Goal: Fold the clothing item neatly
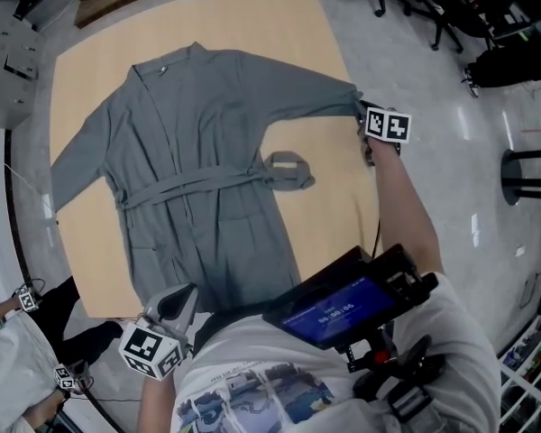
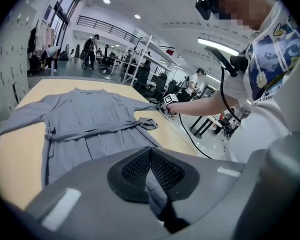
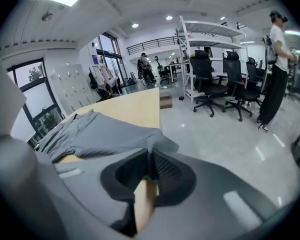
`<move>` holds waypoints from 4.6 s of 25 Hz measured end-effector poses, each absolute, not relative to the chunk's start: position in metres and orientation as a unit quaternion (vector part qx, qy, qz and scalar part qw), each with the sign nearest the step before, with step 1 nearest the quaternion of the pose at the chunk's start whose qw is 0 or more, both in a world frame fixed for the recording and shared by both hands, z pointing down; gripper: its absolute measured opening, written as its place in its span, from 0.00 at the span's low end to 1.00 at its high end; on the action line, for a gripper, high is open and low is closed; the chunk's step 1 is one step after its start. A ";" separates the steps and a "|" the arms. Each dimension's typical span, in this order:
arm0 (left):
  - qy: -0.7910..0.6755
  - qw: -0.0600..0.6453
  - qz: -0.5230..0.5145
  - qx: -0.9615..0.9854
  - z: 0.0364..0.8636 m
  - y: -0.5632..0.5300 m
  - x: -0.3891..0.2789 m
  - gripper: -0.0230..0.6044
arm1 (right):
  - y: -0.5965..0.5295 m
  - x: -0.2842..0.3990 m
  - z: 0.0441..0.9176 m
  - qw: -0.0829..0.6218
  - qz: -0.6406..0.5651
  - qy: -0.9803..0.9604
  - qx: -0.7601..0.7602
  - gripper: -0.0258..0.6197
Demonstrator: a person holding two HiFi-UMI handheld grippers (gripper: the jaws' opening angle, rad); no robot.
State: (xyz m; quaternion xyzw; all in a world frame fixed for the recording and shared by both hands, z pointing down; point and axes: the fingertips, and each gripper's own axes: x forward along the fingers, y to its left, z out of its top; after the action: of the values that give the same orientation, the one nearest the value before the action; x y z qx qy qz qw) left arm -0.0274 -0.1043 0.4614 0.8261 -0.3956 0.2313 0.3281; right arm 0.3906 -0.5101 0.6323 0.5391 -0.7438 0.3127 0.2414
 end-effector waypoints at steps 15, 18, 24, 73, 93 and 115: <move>-0.412 0.328 0.181 0.831 0.459 -0.079 -0.053 0.05 | -0.509 0.269 0.538 0.180 0.268 -0.810 0.489 0.09; -0.423 0.327 0.175 0.827 0.457 -0.069 -0.065 0.05 | -0.509 0.221 0.523 0.175 0.260 -0.828 0.465 0.09; -0.453 0.332 0.160 0.812 0.455 -0.045 -0.096 0.05 | -0.505 0.123 0.506 0.180 0.247 -0.860 0.409 0.09; -0.524 0.317 0.109 0.783 0.435 0.046 -0.205 0.05 | -0.365 -0.171 0.509 0.288 0.157 -0.921 0.209 0.18; -0.349 0.277 0.136 0.885 0.470 0.076 -0.161 0.05 | -0.046 -0.027 0.484 0.251 0.211 -0.904 0.274 0.18; -0.466 0.262 0.145 0.832 0.454 0.034 -0.211 0.05 | 0.051 0.020 0.477 0.237 0.201 -0.917 0.250 0.18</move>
State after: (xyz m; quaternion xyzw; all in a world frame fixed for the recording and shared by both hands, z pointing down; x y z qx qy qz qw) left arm -0.2112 0.0340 0.4535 0.8322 -0.4665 0.1451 0.2623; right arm 0.0202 0.0511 0.4770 0.2496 -0.9172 0.2011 0.2368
